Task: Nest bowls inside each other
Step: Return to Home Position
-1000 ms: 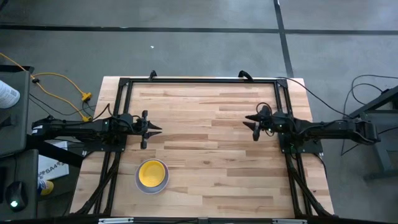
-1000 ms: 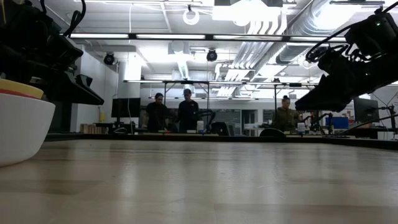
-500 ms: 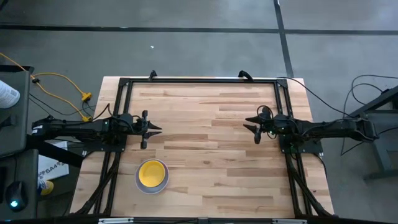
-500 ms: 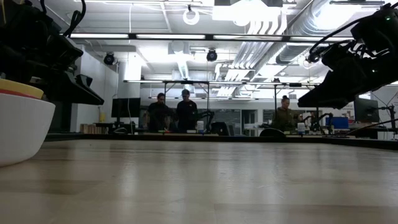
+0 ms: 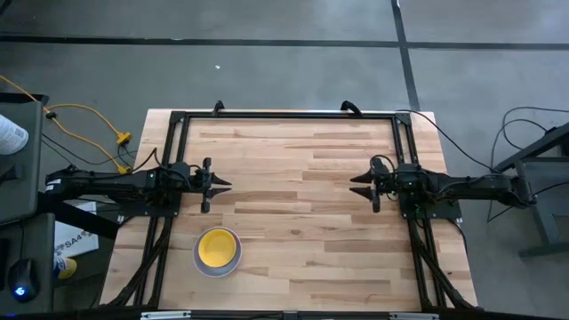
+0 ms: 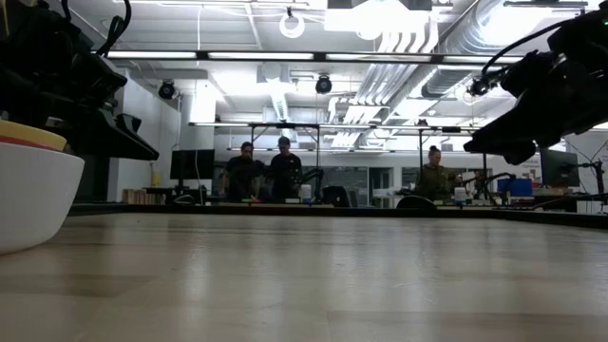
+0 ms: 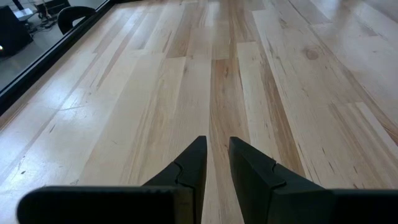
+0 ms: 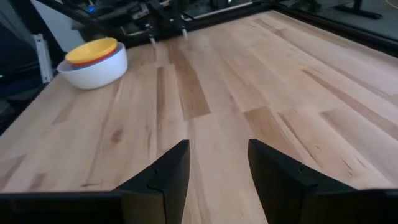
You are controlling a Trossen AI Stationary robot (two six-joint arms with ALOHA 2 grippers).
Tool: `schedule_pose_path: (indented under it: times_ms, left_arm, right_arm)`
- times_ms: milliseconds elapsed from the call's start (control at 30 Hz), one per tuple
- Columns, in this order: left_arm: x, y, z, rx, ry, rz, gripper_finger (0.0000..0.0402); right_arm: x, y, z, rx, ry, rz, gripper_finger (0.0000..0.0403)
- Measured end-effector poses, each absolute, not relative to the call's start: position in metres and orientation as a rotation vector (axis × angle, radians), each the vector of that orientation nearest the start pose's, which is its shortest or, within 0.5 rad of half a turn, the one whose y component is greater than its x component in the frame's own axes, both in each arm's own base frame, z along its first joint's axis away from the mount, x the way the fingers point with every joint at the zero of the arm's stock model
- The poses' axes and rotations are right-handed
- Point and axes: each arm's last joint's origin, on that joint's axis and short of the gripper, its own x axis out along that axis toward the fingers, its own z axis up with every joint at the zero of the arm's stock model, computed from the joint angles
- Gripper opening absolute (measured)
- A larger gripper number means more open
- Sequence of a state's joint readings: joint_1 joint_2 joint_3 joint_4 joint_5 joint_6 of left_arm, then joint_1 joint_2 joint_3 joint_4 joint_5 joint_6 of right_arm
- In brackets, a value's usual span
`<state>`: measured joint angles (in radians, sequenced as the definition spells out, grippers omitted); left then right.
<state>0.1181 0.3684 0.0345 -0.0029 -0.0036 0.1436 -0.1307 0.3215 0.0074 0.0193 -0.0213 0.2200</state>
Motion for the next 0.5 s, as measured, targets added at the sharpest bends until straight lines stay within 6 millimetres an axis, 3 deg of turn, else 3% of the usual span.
schedule_pose_path:
  times_ms: [500]
  left_arm:
    - [0.1153,0.0138,0.1430,0.123,0.344,0.096,0.0069]
  right_arm:
    - [0.1122,-0.0139,0.1406,0.258,0.277,-0.136,0.0156]
